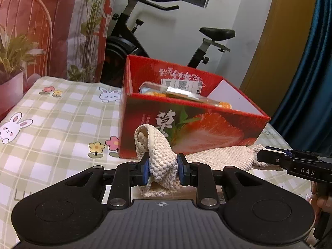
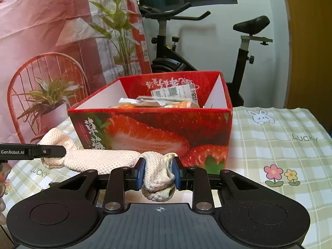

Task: Organize soft objects
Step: 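Lift the cream towel with both grippers over the red box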

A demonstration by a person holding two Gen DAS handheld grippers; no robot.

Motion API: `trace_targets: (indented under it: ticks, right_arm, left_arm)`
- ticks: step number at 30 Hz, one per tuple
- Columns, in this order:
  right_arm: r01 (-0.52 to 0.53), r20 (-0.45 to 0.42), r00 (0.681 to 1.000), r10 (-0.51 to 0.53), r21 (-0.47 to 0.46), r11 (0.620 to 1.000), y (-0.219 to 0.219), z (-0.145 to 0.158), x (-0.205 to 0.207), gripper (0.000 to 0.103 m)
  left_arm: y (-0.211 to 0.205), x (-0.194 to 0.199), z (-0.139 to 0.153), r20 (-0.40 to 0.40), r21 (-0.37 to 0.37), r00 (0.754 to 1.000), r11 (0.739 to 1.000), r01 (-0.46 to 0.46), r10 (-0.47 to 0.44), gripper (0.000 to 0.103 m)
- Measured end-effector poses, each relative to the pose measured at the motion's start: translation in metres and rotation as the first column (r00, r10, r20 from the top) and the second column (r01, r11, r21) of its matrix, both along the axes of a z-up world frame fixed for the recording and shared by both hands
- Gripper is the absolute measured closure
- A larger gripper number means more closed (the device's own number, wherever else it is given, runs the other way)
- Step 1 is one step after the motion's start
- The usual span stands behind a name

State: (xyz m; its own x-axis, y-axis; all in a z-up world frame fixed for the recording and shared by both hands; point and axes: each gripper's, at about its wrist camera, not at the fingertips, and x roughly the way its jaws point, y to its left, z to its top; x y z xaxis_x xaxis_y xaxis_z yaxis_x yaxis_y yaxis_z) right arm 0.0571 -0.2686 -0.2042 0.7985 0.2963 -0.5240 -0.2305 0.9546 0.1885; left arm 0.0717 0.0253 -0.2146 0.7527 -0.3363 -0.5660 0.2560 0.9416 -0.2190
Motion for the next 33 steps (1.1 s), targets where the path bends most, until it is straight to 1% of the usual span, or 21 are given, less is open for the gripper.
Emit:
trace_targets:
  ticks: [4, 11, 16, 19, 21, 22, 25, 30, 32, 33]
  right_arm:
    - [-0.016, 0.026, 1.0, 0.017, -0.015, 1.0, 0.002, 0.007, -0.001, 0.077]
    - [-0.045, 0.099, 0.994, 0.044, 0.007, 0.999, -0.003, 0.038, 0.005, 0.077]
    - [-0.058, 0.128, 0.99, 0.053, 0.035, 0.998, -0.013, 0.062, 0.022, 0.077]
    - [-0.06, 0.133, 0.99, 0.055, 0.035, 0.998, -0.016, 0.071, 0.04, 0.077]
    - [-0.067, 0.136, 0.989, 0.066, 0.006, 0.998, -0.015, 0.075, 0.055, 0.078]
    - [-0.067, 0.133, 0.989, 0.067, -0.006, 0.998, -0.014, 0.075, 0.064, 0.078]
    - [-0.048, 0.1, 0.994, 0.047, 0.002, 0.999, -0.015, 0.076, 0.094, 0.078]
    - [-0.001, 0.053, 0.999, 0.002, -0.033, 0.999, -0.015, 0.066, 0.145, 0.078]
    - [0.021, 0.032, 0.999, -0.02, -0.045, 0.999, -0.016, 0.058, 0.163, 0.078]
    - [0.031, 0.021, 0.999, -0.03, -0.049, 0.998, -0.017, 0.055, 0.17, 0.078]
  left_arm:
    - [0.002, 0.002, 0.011, 0.019, 0.015, 1.0, 1.0, 0.012, -0.012, 0.075]
    - [0.003, 0.01, 0.048, 0.087, 0.036, 0.995, 0.998, 0.045, -0.048, 0.075]
    - [0.003, 0.031, 0.065, 0.086, 0.015, 0.995, 0.998, 0.059, -0.06, 0.075]
    - [0.001, 0.048, 0.073, 0.096, 0.017, 0.994, 0.998, 0.054, -0.056, 0.075]
    - [-0.004, 0.062, 0.076, 0.11, 0.036, 0.992, 0.998, 0.051, -0.055, 0.075]
    - [-0.005, 0.069, 0.077, 0.108, 0.033, 0.993, 0.999, 0.044, -0.047, 0.075]
    - [-0.009, 0.096, 0.076, 0.096, 0.014, 0.995, 1.0, 0.015, -0.017, 0.075]
    - [-0.028, 0.139, 0.069, 0.085, 0.064, 0.996, 0.998, -0.012, 0.006, 0.075]
    - [-0.033, 0.155, 0.063, 0.071, 0.072, 0.997, 0.997, -0.014, 0.009, 0.074]
    - [-0.033, 0.161, 0.061, 0.067, 0.073, 0.998, 0.997, -0.013, 0.008, 0.071]
